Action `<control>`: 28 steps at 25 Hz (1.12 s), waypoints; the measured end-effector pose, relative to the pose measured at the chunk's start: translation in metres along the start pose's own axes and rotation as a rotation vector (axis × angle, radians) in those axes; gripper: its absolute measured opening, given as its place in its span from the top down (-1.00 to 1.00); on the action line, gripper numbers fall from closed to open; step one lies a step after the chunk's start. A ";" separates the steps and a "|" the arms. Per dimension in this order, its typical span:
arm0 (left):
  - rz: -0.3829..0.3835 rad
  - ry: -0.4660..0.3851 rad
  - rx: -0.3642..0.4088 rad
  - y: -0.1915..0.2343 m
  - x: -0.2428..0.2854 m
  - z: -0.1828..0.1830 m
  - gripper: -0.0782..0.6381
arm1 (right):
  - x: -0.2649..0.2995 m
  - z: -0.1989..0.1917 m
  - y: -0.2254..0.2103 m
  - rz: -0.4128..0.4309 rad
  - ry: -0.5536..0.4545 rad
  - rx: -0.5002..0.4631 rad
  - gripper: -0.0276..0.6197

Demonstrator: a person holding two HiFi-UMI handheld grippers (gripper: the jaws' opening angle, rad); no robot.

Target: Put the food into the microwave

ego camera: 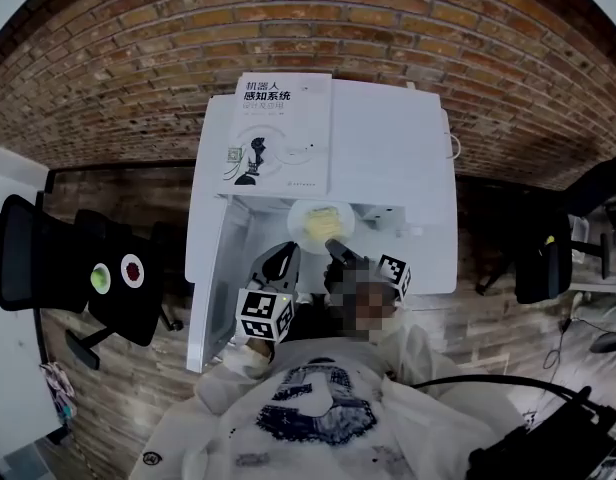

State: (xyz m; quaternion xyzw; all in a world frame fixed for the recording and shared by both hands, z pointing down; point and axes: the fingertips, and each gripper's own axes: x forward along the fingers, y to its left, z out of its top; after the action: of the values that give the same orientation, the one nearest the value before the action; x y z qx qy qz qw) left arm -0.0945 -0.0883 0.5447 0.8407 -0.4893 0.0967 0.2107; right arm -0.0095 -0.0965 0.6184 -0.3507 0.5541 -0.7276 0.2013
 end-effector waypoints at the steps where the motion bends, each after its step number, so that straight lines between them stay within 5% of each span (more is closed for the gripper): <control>1: 0.000 -0.003 0.008 0.001 0.002 0.001 0.70 | 0.005 0.002 -0.003 -0.005 -0.002 0.002 0.82; 28: -0.003 0.049 0.004 0.008 0.010 -0.008 0.70 | 0.066 0.030 -0.030 -0.025 -0.043 0.067 0.83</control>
State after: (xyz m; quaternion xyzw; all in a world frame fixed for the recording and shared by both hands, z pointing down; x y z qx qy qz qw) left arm -0.0960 -0.0956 0.5577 0.8394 -0.4824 0.1178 0.2210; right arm -0.0291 -0.1522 0.6702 -0.3662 0.5207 -0.7405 0.2156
